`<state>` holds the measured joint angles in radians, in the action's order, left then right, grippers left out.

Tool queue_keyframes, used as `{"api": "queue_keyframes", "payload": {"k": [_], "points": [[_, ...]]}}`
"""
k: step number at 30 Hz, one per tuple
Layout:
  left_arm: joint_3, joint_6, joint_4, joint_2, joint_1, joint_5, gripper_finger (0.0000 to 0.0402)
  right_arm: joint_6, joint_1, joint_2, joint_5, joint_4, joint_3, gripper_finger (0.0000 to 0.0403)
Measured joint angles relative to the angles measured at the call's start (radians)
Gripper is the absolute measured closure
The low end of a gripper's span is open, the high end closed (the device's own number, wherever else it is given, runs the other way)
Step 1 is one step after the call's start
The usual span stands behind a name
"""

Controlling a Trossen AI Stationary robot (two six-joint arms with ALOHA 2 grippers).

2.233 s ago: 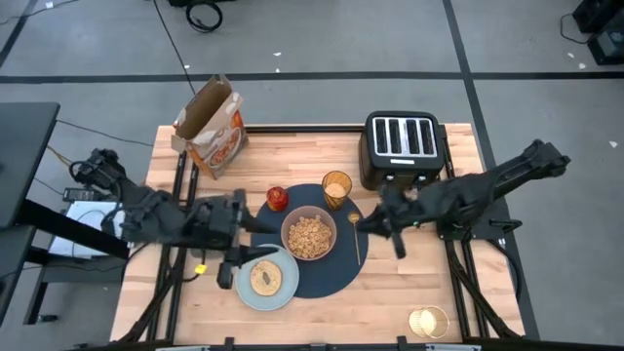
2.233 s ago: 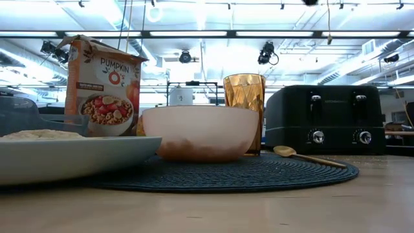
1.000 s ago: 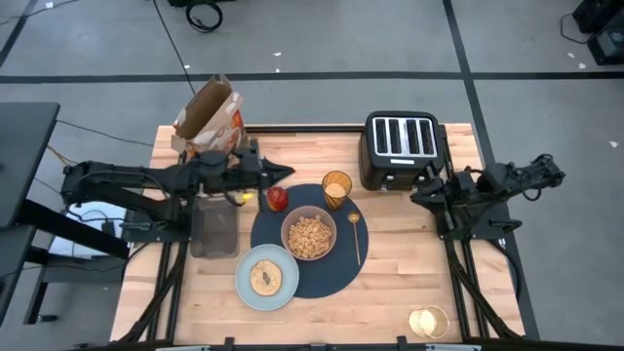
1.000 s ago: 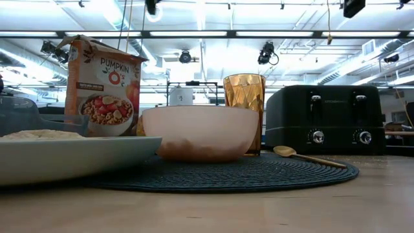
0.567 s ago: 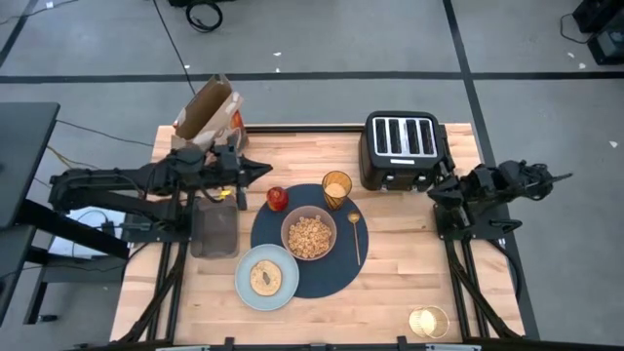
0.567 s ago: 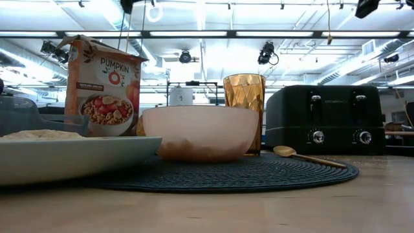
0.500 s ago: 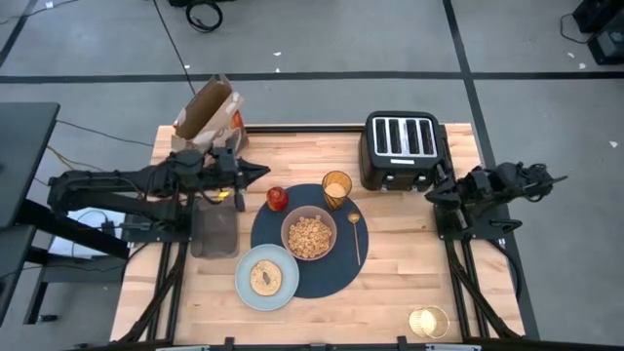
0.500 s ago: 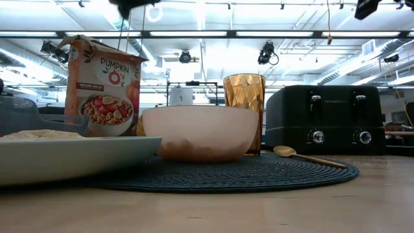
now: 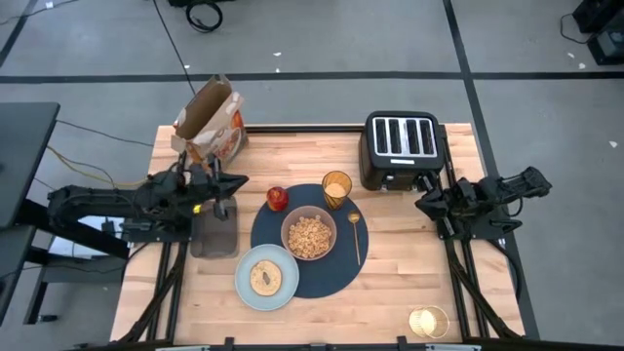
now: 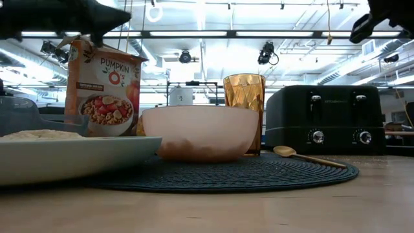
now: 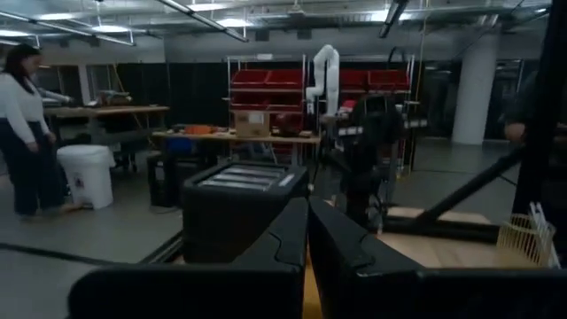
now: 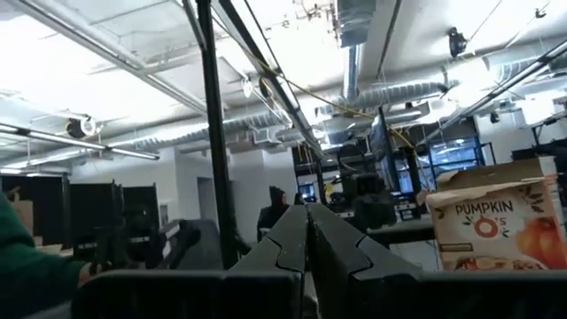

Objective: Arrange a breakfast setting
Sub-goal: Return to Home Position

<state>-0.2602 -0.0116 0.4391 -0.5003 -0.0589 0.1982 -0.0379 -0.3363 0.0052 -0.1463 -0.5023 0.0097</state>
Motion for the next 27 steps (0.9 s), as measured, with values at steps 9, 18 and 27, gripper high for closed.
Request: {"api": "queue_keyframes", "payload": {"k": [9, 18, 27], "points": [[0.059, 0.006, -0.346, 0.309, -0.001, 0.098, 0.0381, 0.012, 0.000, -0.003, -0.017, 0.025, -0.003, 0.0382], [0.058, 0.022, -0.599, 0.486, -0.001, 0.105, 0.0381, -0.101, 0.014, 0.000, -0.108, 0.186, -0.003, 0.0387], [0.227, 0.021, -0.355, 0.496, 0.019, 0.092, 0.0381, -0.094, 0.128, 0.027, -0.079, 0.302, -0.003, 0.0385]]}}
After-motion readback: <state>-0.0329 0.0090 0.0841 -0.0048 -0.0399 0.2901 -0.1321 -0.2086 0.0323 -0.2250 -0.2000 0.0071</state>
